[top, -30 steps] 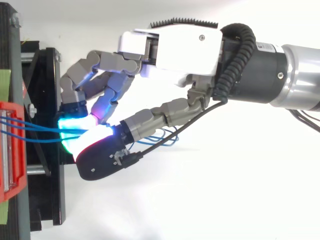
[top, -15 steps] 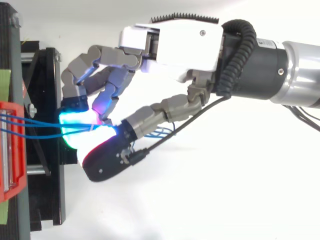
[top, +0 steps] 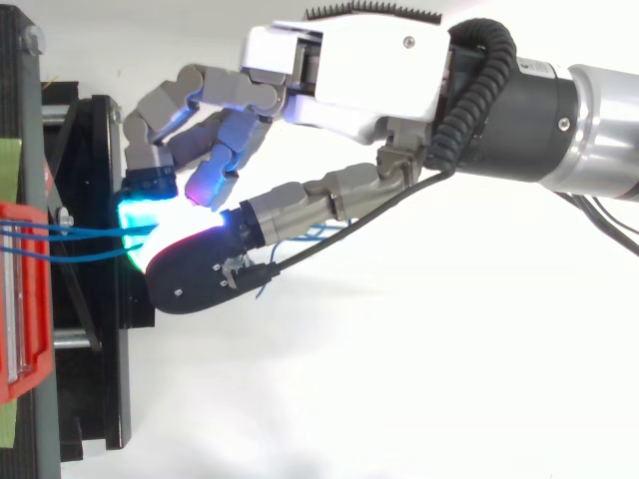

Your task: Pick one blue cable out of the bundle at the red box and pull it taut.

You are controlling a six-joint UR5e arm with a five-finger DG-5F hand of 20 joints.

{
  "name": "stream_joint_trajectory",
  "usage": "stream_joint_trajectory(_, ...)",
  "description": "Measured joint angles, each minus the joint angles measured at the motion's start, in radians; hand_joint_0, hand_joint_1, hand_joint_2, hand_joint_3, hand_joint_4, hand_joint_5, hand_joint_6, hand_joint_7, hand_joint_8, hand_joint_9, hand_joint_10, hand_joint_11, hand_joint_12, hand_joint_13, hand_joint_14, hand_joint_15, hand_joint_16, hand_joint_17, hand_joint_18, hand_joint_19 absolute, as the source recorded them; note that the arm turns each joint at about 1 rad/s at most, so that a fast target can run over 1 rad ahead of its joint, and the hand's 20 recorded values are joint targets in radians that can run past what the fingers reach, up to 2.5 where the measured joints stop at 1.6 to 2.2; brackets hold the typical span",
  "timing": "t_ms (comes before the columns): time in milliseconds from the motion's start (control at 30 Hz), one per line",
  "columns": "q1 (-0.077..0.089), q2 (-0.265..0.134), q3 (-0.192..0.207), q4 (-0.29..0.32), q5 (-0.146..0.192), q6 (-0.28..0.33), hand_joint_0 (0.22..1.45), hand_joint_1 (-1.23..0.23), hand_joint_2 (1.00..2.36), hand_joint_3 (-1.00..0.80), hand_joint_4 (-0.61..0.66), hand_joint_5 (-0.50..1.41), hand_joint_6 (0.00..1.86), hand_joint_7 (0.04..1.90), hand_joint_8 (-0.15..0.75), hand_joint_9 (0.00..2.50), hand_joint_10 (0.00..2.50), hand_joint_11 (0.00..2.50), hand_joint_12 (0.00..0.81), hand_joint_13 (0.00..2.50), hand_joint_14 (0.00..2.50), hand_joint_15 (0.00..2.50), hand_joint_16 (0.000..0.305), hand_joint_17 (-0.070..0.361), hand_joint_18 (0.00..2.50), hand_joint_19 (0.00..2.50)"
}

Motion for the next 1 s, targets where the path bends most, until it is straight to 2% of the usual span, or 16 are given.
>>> stream_joint_trajectory(67, -0.001, 0.001, 0.0, 0.0, 0.0, 0.0, 0.64, -0.85, 1.02, -0.13, 0.1, -0.13, 0.92, 1.11, 0.413, 1.09, 0.01, 1.09, 0.466, 0.63, 0.01, 0.28, 0.057, 0.128, 0.55, 0.26)
stream_joint_trajectory(200, -0.004, 0.001, 0.0, 0.0, 0.0, -0.003, 0.68, -0.91, 1.01, -0.24, 0.06, -0.14, 0.93, 1.04, 0.39, 1.05, 0.01, 1.09, 0.452, 0.61, 0.01, 0.3, 0.055, 0.124, 0.54, 0.25)
stream_joint_trajectory(300, -0.004, 0.001, 0.0, 0.001, 0.0, -0.005, 0.71, -0.93, 1.01, -0.38, 0.07, -0.15, 0.93, 1.0, 0.376, 1.03, 0.01, 1.09, 0.448, 0.6, 0.01, 0.29, 0.055, 0.124, 0.54, 0.24)
stream_joint_trajectory(333, -0.004, 0.001, 0.0, 0.002, 0.0, -0.006, 0.72, -0.93, 1.0, -0.49, 0.09, -0.15, 0.93, 0.97, 0.382, 1.02, 0.01, 1.09, 0.448, 0.6, 0.01, 0.28, 0.055, 0.124, 0.54, 0.24)
stream_joint_trajectory(467, -0.004, 0.001, 0.0, 0.002, 0.0, -0.006, 0.63, -0.91, 1.0, -0.5, 0.16, -0.15, 0.92, 0.98, 0.385, 1.03, 0.01, 1.09, 0.445, 0.59, 0.01, 0.29, 0.055, 0.124, 0.54, 0.26)
stream_joint_trajectory(567, -0.004, 0.001, 0.001, 0.002, 0.0, -0.006, 0.51, -0.75, 1.0, -0.5, 0.17, -0.14, 0.91, 0.98, 0.414, 1.06, 0.01, 1.1, 0.467, 0.59, 0.01, 0.28, 0.059, 0.133, 0.53, 0.28)
stream_joint_trajectory(700, -0.004, 0.001, 0.001, 0.002, 0.0, -0.006, 0.5, -0.57, 1.0, -0.5, 0.16, -0.13, 0.9, 1.01, 0.426, 1.11, 0.01, 1.08, 0.472, 0.6, 0.01, 0.27, 0.06, 0.136, 0.53, 0.3)
stream_joint_trajectory(767, -0.004, 0.001, 0.001, 0.002, 0.0, -0.006, 0.54, -0.5, 1.0, -0.5, 0.11, -0.12, 0.9, 1.03, 0.409, 1.12, 0.01, 1.08, 0.453, 0.59, 0.01, 0.29, 0.057, 0.129, 0.5, 0.31)
stream_joint_trajectory(833, -0.004, 0.001, 0.001, 0.002, 0.0, -0.006, 0.57, -0.54, 1.0, -0.5, 0.1, -0.12, 0.89, 1.04, 0.396, 1.13, 0.02, 1.09, 0.441, 0.6, 0.01, 0.3, 0.055, 0.125, 0.49, 0.32)
stream_joint_trajectory(1000, -0.004, 0.001, 0.002, 0.0, 0.0, -0.006, 0.6, -0.7, 1.01, -0.33, 0.14, -0.11, 0.89, 1.09, 0.4, 1.13, 0.01, 1.11, 0.444, 0.62, 0.01, 0.31, 0.055, 0.124, 0.52, 0.31)
